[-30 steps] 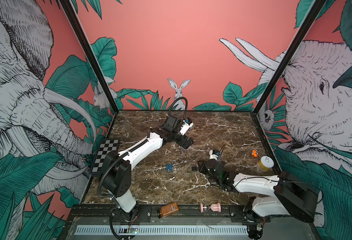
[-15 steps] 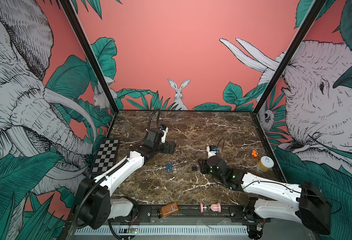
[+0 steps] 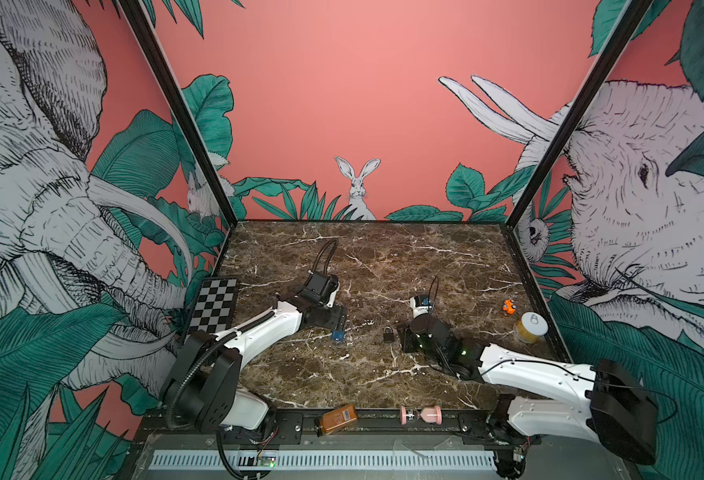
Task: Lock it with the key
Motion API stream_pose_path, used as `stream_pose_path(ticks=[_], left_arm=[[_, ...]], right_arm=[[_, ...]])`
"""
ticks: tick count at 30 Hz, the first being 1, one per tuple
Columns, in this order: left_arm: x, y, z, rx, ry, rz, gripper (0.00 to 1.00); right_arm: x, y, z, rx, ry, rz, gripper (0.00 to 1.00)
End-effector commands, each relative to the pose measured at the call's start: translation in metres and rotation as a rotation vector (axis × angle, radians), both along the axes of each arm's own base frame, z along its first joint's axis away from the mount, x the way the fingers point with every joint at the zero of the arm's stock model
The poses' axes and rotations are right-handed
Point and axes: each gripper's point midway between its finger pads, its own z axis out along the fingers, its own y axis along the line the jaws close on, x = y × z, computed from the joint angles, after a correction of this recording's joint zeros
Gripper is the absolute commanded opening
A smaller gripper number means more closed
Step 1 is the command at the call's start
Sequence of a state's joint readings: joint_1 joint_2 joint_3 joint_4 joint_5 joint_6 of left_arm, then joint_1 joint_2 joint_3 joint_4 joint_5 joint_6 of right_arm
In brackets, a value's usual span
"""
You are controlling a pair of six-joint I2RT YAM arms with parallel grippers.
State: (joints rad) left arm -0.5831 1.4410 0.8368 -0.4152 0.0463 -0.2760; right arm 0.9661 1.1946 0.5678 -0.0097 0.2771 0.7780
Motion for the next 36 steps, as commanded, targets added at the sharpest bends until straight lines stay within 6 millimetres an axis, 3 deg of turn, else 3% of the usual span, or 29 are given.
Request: stream_pose_path(ticks=[1,9,25,36], left_arm=[[-0.01,-0.002,-0.01,0.058,0.048,-0.017,0.72],[-0.017,-0.003,-0.024,0.138,0.083,-0.028,0.68],[-0.023,-0.009,-0.037,0.185,0.111,-0.07,0.44],[-0.032,-0.012,-0.048,0.265,0.11,-0.126,0.45]], right_arm=[[0.0,0.004,0.001,0.008,-0.005,0.002,0.32],[0.001,0.013,-0.002,0.025,0.011,0.015,0.31],[0.002,0.019,-0.004,0.039,0.011,0.023,0.31],[0.003,0.019,-0.006,0.044,0.013,0.019,0.31]])
